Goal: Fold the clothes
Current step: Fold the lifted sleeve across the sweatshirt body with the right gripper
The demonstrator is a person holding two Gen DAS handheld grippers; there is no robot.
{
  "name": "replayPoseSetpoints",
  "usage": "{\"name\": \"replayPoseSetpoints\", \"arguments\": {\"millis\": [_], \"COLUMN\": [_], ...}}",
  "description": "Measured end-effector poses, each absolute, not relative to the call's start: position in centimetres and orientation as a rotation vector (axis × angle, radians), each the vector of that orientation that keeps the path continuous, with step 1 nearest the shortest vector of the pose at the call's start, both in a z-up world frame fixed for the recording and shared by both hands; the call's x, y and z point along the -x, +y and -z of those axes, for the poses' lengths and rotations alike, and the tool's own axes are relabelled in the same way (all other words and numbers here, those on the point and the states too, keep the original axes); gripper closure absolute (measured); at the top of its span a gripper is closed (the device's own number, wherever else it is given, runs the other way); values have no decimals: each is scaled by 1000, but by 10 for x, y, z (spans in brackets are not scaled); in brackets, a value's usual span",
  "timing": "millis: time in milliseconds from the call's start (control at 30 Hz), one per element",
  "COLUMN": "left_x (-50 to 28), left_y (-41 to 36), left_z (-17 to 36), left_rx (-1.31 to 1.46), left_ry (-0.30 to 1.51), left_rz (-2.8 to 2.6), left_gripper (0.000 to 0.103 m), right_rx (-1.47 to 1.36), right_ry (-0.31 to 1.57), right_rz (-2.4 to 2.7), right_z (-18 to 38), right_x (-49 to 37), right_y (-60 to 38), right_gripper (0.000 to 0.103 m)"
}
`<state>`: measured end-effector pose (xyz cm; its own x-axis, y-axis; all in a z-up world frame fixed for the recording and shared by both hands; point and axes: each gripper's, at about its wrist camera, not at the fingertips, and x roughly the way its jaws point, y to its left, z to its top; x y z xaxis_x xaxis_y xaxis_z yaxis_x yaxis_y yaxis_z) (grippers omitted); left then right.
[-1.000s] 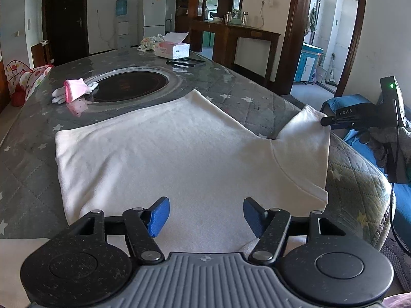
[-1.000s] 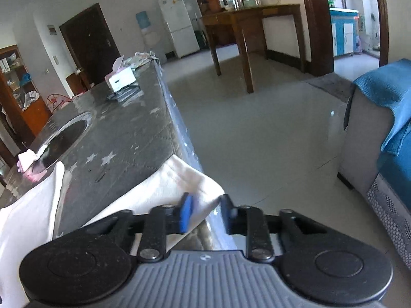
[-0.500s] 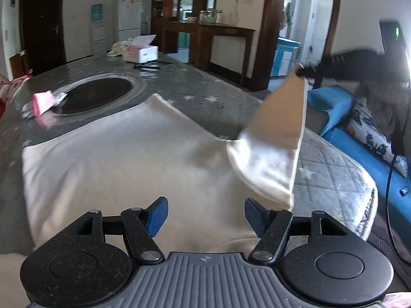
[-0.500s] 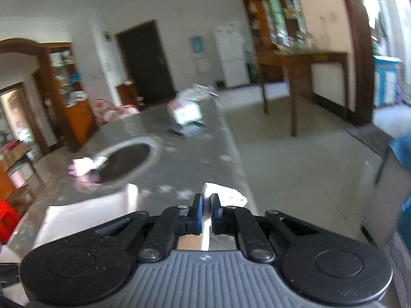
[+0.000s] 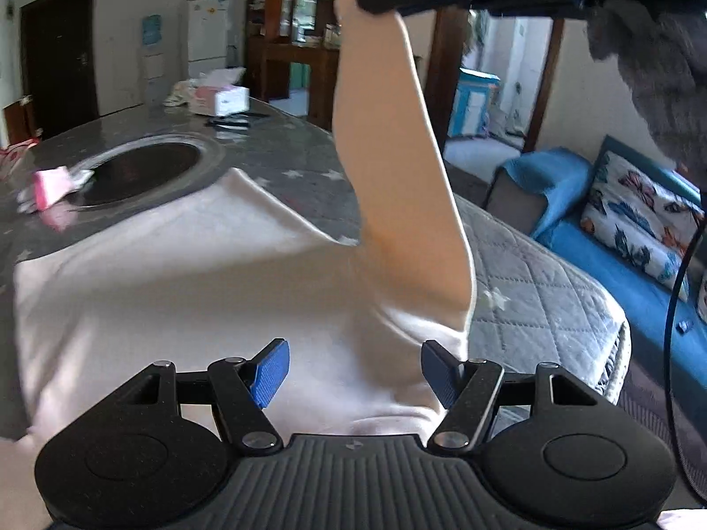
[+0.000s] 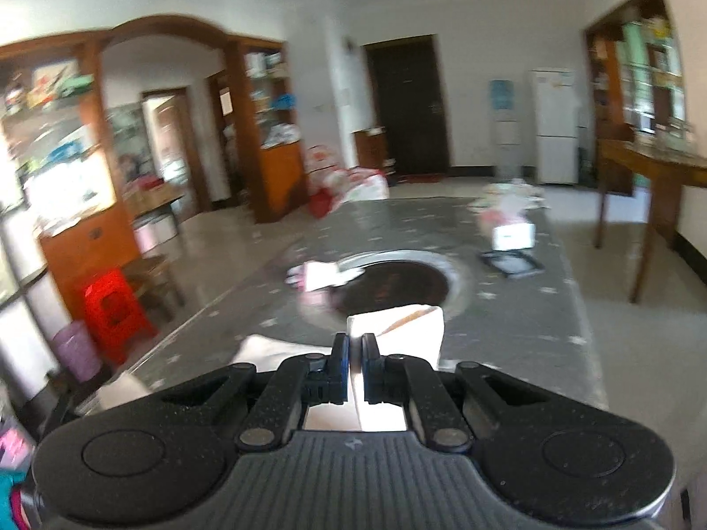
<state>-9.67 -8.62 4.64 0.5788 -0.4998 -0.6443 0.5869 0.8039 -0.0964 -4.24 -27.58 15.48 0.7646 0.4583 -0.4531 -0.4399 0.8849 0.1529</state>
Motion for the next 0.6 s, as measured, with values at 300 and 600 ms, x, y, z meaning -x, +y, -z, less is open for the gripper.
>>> {"name": "replayPoseSetpoints", "arguments": {"millis": [300, 600], "left_x": [105, 118], "left_y": [-9, 32], "left_z": [-56, -47], "left_rx": [-50, 16], "left_ry": [703, 731], "left_rz": [464, 369], "left_gripper": [29, 27], "right_rx": [52, 189], "right_ry": [566, 705], "right_rz": [-693, -839], "right_z": [-144, -107], "right_x": [49, 68], "right_y": [-199, -143], "right_gripper": [98, 98]}}
